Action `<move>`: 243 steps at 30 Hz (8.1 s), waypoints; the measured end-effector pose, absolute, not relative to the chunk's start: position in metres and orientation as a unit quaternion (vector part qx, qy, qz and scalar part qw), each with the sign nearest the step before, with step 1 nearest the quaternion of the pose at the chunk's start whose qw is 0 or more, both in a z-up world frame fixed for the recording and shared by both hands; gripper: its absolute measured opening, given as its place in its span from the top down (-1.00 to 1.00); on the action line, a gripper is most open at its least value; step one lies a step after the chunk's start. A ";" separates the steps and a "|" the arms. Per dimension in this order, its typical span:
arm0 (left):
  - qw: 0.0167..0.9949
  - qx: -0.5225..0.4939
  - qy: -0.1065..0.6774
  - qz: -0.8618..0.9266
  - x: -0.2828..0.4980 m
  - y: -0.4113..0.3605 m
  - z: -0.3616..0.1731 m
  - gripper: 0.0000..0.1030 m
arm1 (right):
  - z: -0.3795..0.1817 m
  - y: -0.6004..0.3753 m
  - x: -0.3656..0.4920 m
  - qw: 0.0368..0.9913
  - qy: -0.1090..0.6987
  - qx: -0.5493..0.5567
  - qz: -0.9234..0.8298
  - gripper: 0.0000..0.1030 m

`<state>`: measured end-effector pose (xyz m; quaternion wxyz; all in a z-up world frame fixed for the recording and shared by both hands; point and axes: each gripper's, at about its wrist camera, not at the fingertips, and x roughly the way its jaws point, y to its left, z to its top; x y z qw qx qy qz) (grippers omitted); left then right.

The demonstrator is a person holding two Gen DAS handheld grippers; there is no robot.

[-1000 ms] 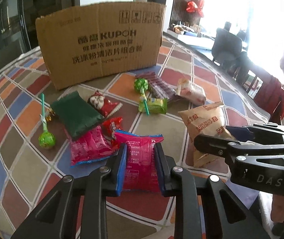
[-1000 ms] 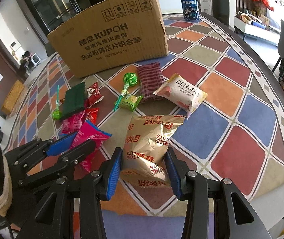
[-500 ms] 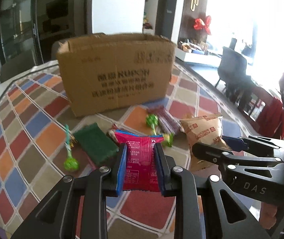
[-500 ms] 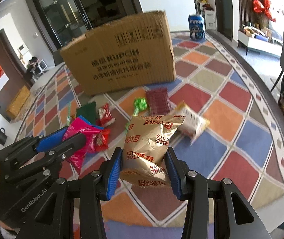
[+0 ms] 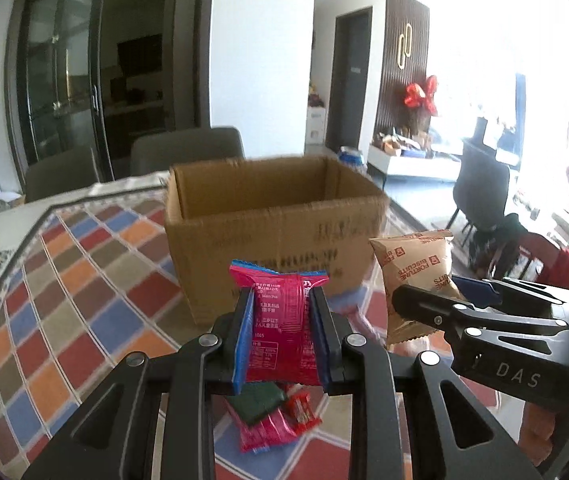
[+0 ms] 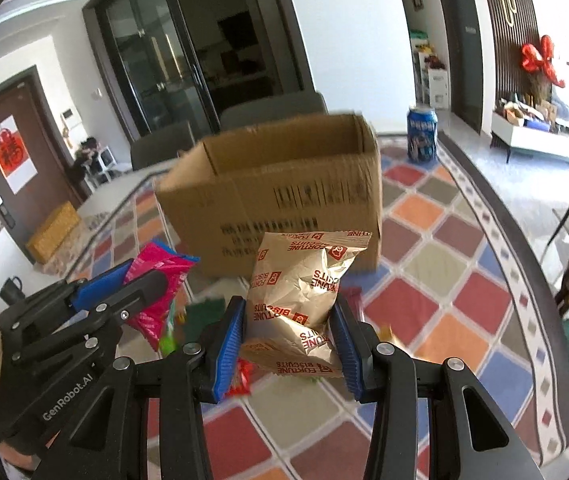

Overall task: Organize snacks
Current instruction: 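Carry both bags over the cardboard box and open both grippers to drop them, then withdraw both grippers from the box back toward the remaining snacks, then grasp the red-white candy with the right gripper while the left gripper grasps the green lollipop, then lift both candies over the box and open both grippers to release them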

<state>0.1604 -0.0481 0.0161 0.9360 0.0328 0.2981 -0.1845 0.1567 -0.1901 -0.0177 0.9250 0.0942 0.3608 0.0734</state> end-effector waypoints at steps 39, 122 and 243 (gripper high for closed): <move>0.924 0.056 0.343 -0.160 0.324 -0.052 0.041 0.46 | 0.023 -0.196 0.324 0.920 0.373 0.073 0.090 0.13; 0.860 -0.008 0.503 -0.084 0.188 0.028 -0.099 0.00 | -0.105 -0.126 0.217 0.854 0.501 0.034 0.138 0.07; 0.902 0.021 0.409 -0.135 0.328 -0.045 0.028 0.16 | 0.016 -0.190 0.314 0.919 0.385 0.050 0.075 0.40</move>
